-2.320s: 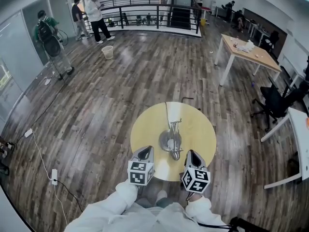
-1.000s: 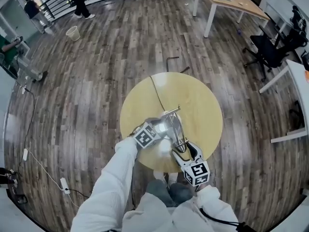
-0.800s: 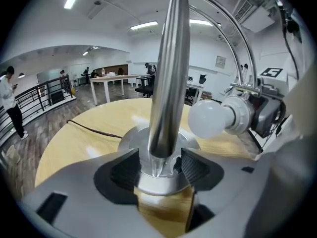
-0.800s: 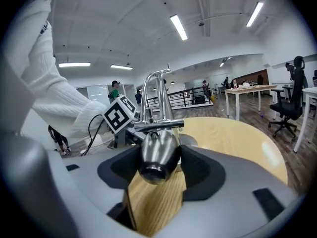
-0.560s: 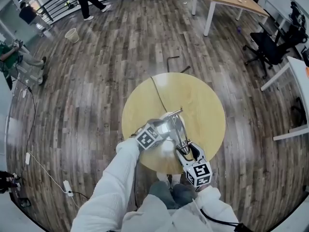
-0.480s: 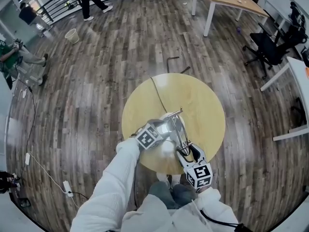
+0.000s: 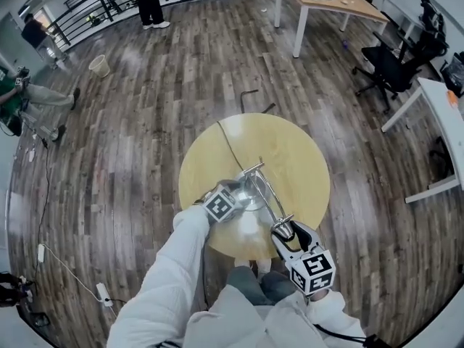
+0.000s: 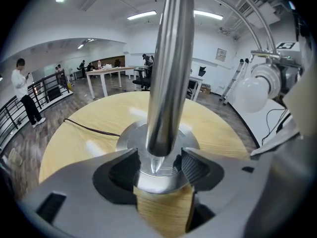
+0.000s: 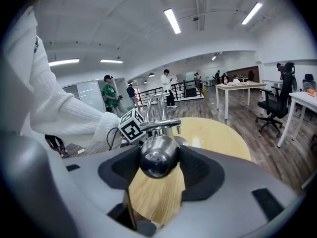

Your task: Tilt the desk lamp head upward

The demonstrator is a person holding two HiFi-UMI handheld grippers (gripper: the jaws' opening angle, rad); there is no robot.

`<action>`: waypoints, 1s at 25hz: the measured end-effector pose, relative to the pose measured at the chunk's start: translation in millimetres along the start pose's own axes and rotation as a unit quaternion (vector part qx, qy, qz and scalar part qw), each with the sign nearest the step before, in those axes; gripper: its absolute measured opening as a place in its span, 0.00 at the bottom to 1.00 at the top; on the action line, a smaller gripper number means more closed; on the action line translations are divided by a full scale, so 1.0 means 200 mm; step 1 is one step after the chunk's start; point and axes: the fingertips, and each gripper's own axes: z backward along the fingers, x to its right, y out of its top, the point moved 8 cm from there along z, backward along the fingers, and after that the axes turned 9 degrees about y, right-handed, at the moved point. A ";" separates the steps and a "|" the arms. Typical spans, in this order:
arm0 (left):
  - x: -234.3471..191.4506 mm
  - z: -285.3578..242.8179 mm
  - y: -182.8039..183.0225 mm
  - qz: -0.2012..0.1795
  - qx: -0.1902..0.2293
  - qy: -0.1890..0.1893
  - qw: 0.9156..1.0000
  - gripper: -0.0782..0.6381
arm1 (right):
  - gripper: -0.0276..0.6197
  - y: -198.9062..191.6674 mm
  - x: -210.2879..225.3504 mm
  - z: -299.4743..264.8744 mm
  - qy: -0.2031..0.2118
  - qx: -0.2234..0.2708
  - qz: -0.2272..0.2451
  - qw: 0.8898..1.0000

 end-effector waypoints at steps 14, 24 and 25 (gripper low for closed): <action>0.07 0.04 0.04 0.002 -0.025 -0.003 1.000 0.48 | 0.44 0.62 -0.18 0.36 -0.009 -0.007 0.042 0.999; 0.06 0.02 0.03 -0.007 -0.016 0.006 1.000 0.48 | 0.44 1.15 -0.28 0.27 -0.008 -0.063 0.143 0.988; 0.06 0.02 0.03 -0.008 -0.017 0.005 1.000 0.48 | 0.44 1.19 -0.28 0.25 -0.006 -0.071 0.146 0.987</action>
